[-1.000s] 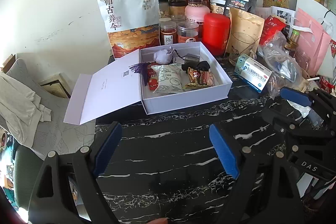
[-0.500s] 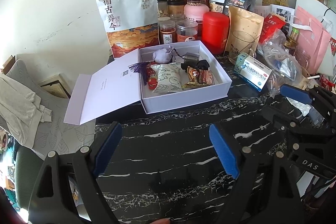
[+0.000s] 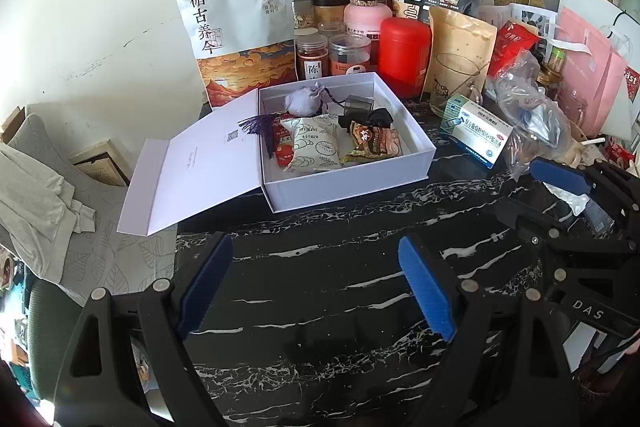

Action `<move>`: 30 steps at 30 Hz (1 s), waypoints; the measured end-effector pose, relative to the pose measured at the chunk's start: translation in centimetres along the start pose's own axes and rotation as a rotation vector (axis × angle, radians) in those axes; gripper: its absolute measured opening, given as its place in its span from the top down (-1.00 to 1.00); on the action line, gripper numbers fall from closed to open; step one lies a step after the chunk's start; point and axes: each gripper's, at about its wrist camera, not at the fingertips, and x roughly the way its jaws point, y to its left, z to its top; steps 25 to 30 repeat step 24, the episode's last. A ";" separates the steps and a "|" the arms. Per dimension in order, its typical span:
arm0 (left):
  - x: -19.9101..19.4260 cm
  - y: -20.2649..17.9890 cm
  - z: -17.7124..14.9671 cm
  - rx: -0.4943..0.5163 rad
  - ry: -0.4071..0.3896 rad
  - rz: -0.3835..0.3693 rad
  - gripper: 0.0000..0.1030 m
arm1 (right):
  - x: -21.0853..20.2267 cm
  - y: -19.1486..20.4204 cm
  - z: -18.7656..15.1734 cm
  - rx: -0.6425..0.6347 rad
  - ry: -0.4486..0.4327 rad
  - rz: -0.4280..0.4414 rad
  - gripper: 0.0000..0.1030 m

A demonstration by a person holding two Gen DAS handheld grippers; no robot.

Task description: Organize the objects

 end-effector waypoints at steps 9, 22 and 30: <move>-0.4 0.4 -0.3 -0.007 0.003 0.013 -0.64 | -0.4 0.0 -0.3 0.001 -0.003 0.000 -0.15; -1.1 0.6 -1.5 0.001 0.009 0.047 -0.64 | -0.9 0.2 -1.9 0.014 0.008 -0.002 -0.15; -1.0 0.4 -1.7 0.004 0.013 0.051 -0.64 | -0.9 0.2 -2.2 0.019 0.012 -0.003 -0.19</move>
